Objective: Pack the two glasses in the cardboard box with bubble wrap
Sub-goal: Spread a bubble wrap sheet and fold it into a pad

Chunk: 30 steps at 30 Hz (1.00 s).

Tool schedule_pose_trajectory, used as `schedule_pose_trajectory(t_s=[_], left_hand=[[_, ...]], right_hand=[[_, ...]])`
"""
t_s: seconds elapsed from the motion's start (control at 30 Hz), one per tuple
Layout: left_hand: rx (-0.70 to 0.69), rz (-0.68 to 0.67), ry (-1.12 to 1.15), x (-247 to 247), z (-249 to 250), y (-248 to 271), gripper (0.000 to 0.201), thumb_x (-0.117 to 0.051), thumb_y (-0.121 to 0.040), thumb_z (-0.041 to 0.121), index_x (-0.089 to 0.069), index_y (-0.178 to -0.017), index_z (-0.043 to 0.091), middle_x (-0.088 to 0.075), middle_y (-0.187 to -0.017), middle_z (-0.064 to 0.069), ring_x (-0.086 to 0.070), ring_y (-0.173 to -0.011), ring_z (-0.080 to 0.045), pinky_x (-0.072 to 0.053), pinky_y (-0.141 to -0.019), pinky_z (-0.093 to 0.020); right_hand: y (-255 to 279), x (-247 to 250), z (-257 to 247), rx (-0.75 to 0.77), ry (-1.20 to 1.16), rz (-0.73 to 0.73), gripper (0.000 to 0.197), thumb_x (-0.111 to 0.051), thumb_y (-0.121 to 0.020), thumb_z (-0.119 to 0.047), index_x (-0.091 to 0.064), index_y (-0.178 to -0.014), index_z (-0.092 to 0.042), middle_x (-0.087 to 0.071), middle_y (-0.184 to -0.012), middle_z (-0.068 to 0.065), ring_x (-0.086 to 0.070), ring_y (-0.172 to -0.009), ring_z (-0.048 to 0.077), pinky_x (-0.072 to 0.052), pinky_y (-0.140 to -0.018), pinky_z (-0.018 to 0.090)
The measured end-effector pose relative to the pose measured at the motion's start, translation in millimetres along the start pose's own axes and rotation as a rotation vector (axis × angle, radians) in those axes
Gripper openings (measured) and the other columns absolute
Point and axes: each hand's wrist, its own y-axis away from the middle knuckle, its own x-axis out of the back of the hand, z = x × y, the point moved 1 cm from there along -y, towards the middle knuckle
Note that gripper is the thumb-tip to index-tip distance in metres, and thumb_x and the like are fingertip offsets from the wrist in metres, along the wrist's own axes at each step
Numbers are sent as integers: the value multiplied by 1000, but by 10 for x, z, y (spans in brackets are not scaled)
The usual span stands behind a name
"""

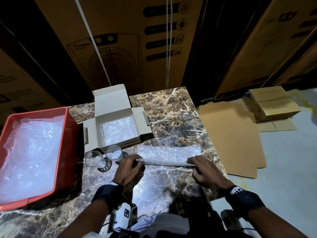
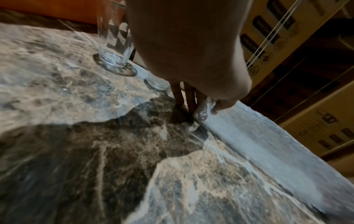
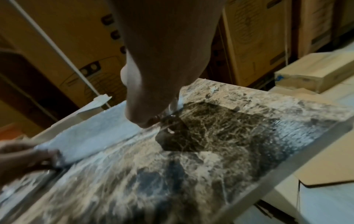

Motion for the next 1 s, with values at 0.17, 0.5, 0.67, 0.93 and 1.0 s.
schedule_pose_trajectory(t_s=[0.17, 0.5, 0.67, 0.93, 1.0], left_hand=[[64, 45, 73, -41, -39, -57, 11, -59, -102, 21, -70, -104, 19, -72, -84, 5, -67, -77, -7, -53, -71, -30], [167, 210, 105, -147, -14, -201, 23, -59, -102, 23, -55, -124, 21, -69, -80, -1, -66, -77, -21, -52, -71, -38], [178, 235, 106, -163, 56, -279, 25, -60, -102, 21, -52, -125, 15, -66, -76, 0, -64, -72, -20, -54, -66, -41], [113, 209, -62, -225, 24, -298, 31, -54, -104, 24, -51, -133, 13, -61, -117, -8, -59, -101, -28, -50, -85, -42], [78, 228, -172, -205, 97, -262, 28, -54, -104, 25, -53, -129, 13, -52, -118, -8, -57, -98, -29, -48, -82, -41]], right_hand=[[-78, 138, 76, -231, -371, 175, 27, -65, -93, -14, -57, -109, -34, -64, -77, -11, -58, -64, 2, -40, -52, 12], [-276, 114, 203, -509, -617, 369, 31, -70, -93, -15, -61, -117, -32, -66, -81, 0, -60, -67, 16, -55, -60, 31], [-287, 81, 217, -498, -425, 337, 35, -69, -93, -17, -58, -125, -25, -59, -73, -2, -50, -57, 11, -41, -51, 22], [-292, -4, 223, -546, -215, 310, 40, -67, -90, -25, -55, -128, -21, -66, -99, -1, -57, -84, 16, -38, -65, 29], [-292, -10, 196, -582, -121, 304, 44, -67, -89, -26, -52, -130, -22, -59, -117, 4, -49, -105, 24, -39, -79, 34]])
